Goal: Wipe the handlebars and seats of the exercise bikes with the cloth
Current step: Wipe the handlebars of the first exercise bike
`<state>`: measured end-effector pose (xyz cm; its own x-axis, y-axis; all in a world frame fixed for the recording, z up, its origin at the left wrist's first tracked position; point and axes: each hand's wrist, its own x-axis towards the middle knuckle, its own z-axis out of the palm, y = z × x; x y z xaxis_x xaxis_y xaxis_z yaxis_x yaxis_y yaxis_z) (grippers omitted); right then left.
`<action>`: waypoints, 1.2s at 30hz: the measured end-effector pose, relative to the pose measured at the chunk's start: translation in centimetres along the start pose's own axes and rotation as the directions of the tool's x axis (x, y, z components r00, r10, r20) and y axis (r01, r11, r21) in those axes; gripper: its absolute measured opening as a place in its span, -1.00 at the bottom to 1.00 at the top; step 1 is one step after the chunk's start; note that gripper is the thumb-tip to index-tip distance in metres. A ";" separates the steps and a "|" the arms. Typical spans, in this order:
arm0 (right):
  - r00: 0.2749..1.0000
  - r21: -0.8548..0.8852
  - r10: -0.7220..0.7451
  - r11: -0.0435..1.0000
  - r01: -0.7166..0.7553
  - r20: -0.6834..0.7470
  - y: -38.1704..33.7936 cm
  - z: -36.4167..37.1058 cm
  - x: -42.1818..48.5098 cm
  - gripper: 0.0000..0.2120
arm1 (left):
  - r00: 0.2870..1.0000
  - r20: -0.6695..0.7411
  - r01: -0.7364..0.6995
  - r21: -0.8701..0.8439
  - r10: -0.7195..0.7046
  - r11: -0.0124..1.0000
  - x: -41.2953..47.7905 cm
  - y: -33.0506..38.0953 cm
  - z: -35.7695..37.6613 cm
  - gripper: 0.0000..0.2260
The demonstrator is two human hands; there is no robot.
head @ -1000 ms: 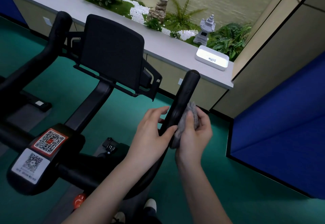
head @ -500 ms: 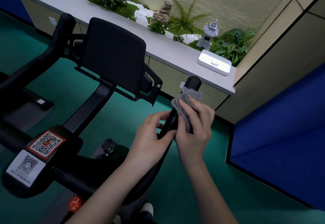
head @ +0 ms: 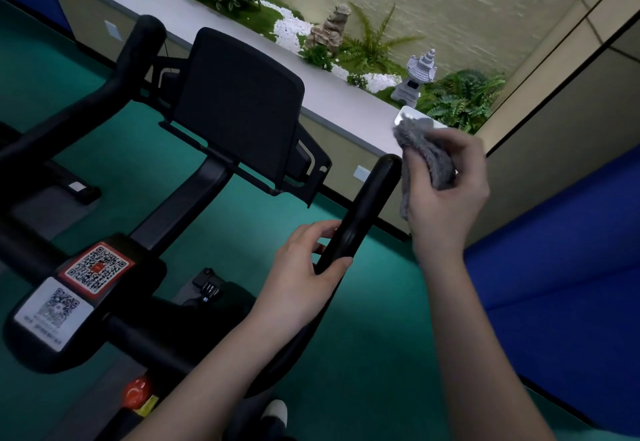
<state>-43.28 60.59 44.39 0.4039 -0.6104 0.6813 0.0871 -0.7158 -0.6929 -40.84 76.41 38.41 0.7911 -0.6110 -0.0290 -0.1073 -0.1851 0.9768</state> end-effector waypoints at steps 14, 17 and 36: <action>0.797 -0.161 0.053 0.985 0.057 0.602 -1.3 -1.0 4.7 -0.84 | 1.000 -0.002 -0.005 0.000 0.005 1.000 0.1 0.1 0.0 -0.65; 0.685 -0.288 0.092 0.941 0.178 0.723 -1.8 0.2 6.1 -0.90 | 1.000 0.001 -0.005 0.009 0.005 1.000 0.1 0.0 0.0 -0.64; 0.268 -0.131 -0.054 0.770 0.625 0.962 -3.0 1.3 3.2 -0.90 | 0.999 -0.017 0.039 -0.026 -0.040 0.999 0.2 0.2 -0.1 -0.67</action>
<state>-41.03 61.20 48.32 0.9794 0.2016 -0.0065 0.2005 -0.9767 -0.0765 -40.66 76.33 38.65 0.8047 -0.5902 -0.0640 -0.0603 -0.1885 0.9802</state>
